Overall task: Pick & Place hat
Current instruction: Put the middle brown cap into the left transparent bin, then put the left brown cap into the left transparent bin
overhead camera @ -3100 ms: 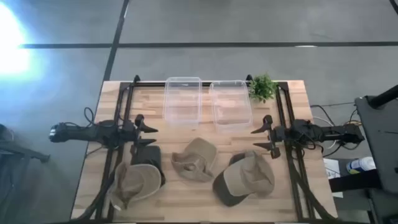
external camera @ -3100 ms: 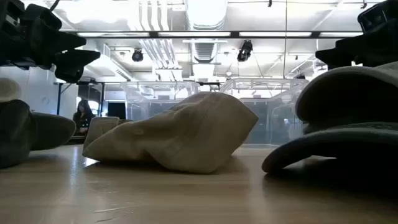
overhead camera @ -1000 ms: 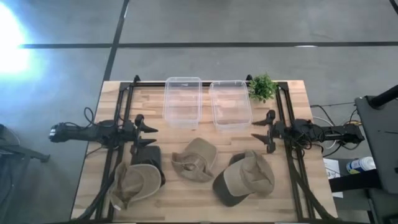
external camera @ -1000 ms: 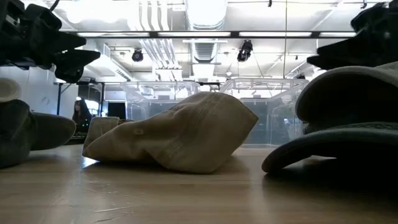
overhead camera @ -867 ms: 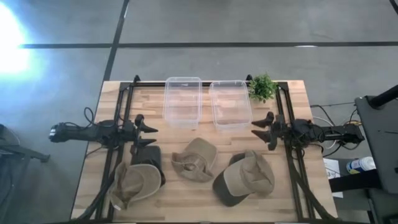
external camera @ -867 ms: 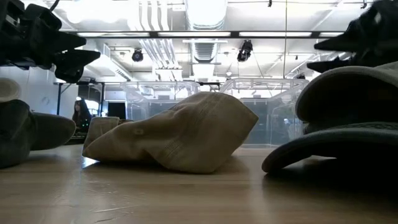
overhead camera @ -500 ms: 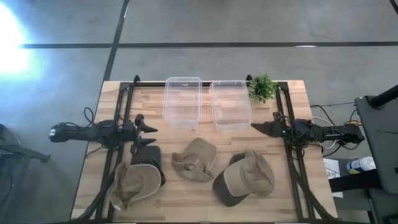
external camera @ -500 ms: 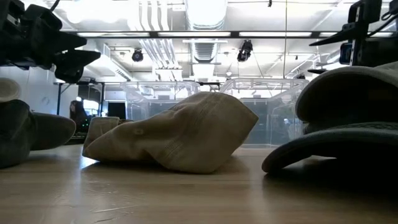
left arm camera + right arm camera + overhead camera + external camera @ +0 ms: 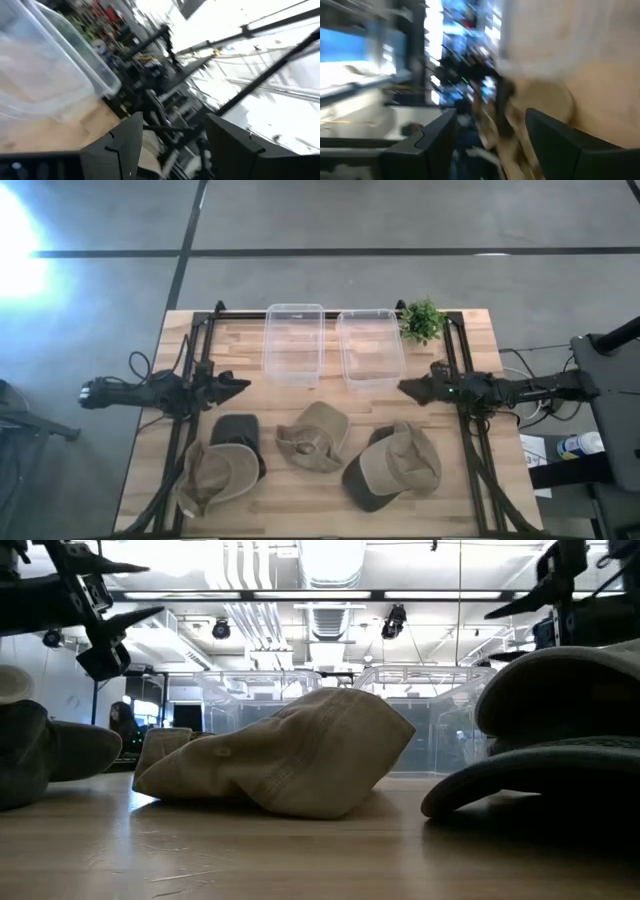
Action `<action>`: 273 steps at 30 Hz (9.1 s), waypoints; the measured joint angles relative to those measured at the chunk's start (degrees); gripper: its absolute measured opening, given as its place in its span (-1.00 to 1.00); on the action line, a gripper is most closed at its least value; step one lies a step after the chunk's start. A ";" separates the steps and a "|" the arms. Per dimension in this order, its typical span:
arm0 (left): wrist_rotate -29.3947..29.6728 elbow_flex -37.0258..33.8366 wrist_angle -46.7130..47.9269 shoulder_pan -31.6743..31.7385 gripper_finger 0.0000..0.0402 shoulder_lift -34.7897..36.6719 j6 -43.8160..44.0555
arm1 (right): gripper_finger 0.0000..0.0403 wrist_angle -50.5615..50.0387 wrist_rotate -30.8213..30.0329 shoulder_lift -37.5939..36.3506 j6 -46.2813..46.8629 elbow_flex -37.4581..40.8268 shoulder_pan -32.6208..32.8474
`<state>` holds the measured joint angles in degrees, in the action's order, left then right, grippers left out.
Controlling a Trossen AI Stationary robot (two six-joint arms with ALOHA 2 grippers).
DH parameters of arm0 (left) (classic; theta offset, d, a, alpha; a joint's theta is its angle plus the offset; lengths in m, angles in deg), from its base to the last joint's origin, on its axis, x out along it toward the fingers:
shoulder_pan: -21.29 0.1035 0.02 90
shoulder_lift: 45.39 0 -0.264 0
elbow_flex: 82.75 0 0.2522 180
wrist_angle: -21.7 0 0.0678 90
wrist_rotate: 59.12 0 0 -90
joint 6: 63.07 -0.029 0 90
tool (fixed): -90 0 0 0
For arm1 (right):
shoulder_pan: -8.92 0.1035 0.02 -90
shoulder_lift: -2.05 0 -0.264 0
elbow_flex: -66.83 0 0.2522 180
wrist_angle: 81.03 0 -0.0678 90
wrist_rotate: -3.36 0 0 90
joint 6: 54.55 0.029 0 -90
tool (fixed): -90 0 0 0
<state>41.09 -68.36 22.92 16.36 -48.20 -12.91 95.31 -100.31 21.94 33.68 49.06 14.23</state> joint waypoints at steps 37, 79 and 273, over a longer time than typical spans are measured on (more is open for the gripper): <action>4.06 0.00 8.56 -0.02 0.04 -0.13 5.24 | 0.09 -7.73 21.14 81.37 9.17 -45.43 2.59; 0.95 2.03 2.93 -0.04 0.04 0.44 3.82 | -0.93 -36.20 -33.59 73.56 -16.37 -84.10 -8.37; 44.14 68.00 88.03 -36.18 0.18 -49.50 19.47 | -0.72 -62.85 5.89 96.77 -16.16 -105.23 -11.94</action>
<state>85.23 -0.37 110.96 -19.82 -97.70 6.55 32.47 -94.43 118.71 17.52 -56.17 2.30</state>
